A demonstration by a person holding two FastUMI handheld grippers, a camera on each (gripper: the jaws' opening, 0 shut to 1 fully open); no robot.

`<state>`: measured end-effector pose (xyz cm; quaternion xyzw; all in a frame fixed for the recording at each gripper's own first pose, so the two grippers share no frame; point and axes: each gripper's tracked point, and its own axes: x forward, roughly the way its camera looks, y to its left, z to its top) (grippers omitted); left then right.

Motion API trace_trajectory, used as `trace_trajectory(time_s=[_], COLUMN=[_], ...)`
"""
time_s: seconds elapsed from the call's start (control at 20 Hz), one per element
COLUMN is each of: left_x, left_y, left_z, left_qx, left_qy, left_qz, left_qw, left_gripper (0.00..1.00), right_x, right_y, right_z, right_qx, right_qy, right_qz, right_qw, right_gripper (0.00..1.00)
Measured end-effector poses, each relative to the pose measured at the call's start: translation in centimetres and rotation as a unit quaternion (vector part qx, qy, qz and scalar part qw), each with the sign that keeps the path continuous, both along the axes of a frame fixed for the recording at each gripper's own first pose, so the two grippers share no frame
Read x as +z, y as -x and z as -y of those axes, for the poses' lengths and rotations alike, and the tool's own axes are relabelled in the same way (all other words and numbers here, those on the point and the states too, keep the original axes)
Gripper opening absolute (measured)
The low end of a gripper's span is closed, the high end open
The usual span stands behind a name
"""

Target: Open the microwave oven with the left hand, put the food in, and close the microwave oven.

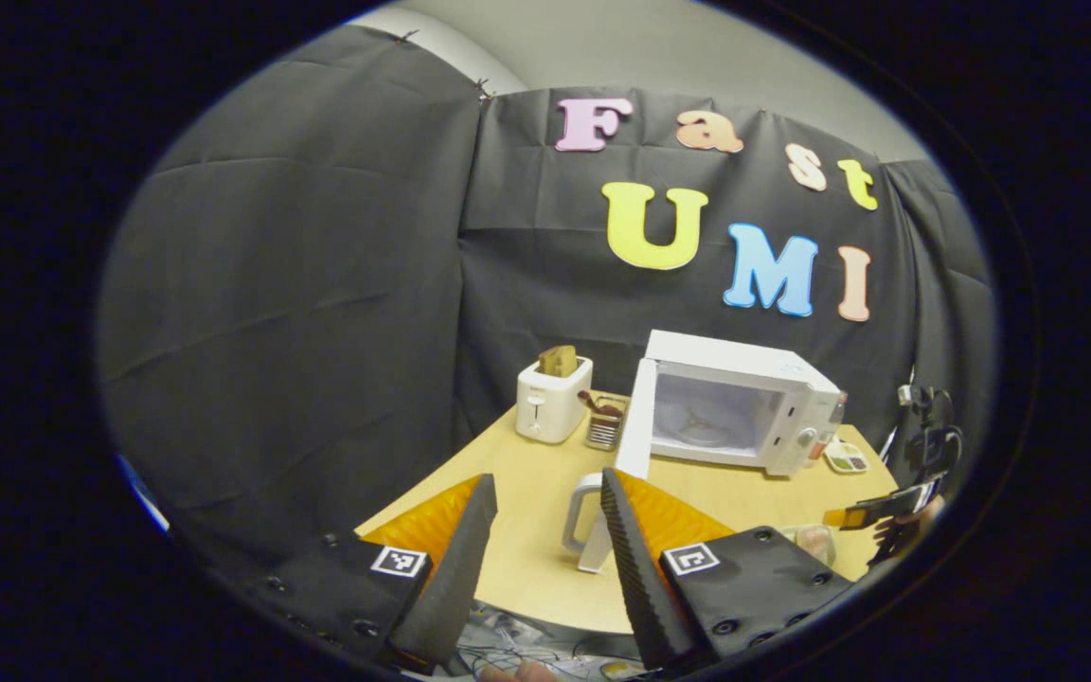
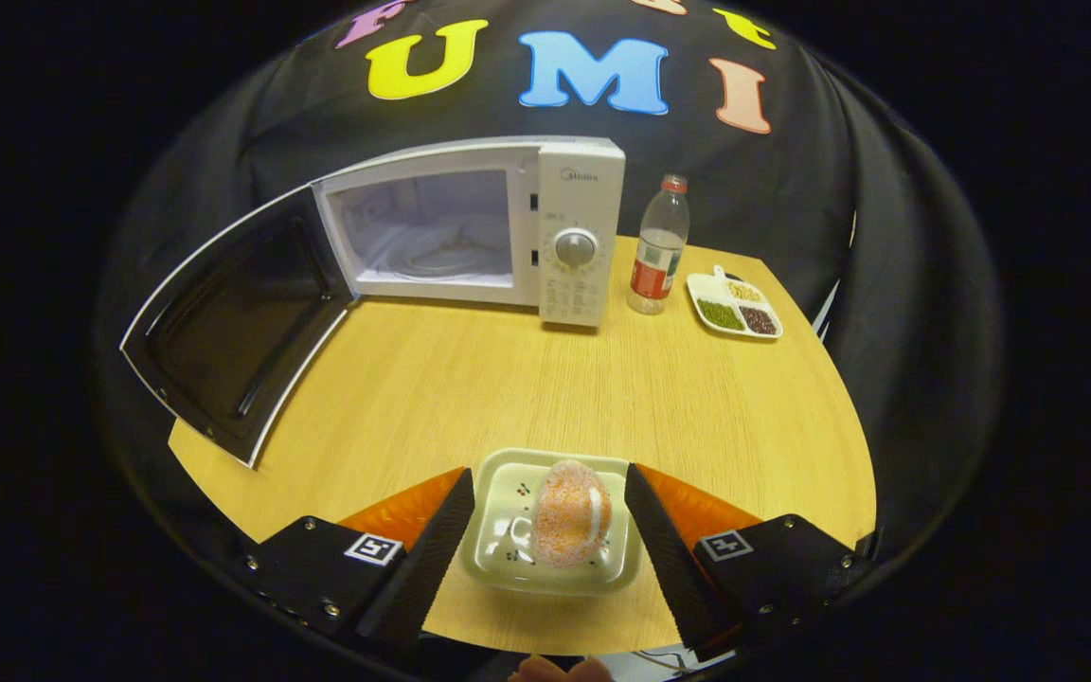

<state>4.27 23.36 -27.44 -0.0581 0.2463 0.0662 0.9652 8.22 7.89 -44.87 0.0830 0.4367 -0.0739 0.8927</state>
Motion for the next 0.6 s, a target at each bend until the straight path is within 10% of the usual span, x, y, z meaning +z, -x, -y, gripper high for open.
trace_trajectory(time_s=[0.6], left_x=[1.0], left_y=[3.6], left_z=[5.7], left_qx=[0.056], left_qy=[-0.017], left_qz=[-0.045], left_qw=[0.997], left_gripper=[0.75], right_x=[-9.2], right_y=[1.0], right_z=[0.1], right_qx=[0.02], right_qy=[-0.033], right_qz=[-0.084], right_qw=[0.996], right_gripper=[0.98])
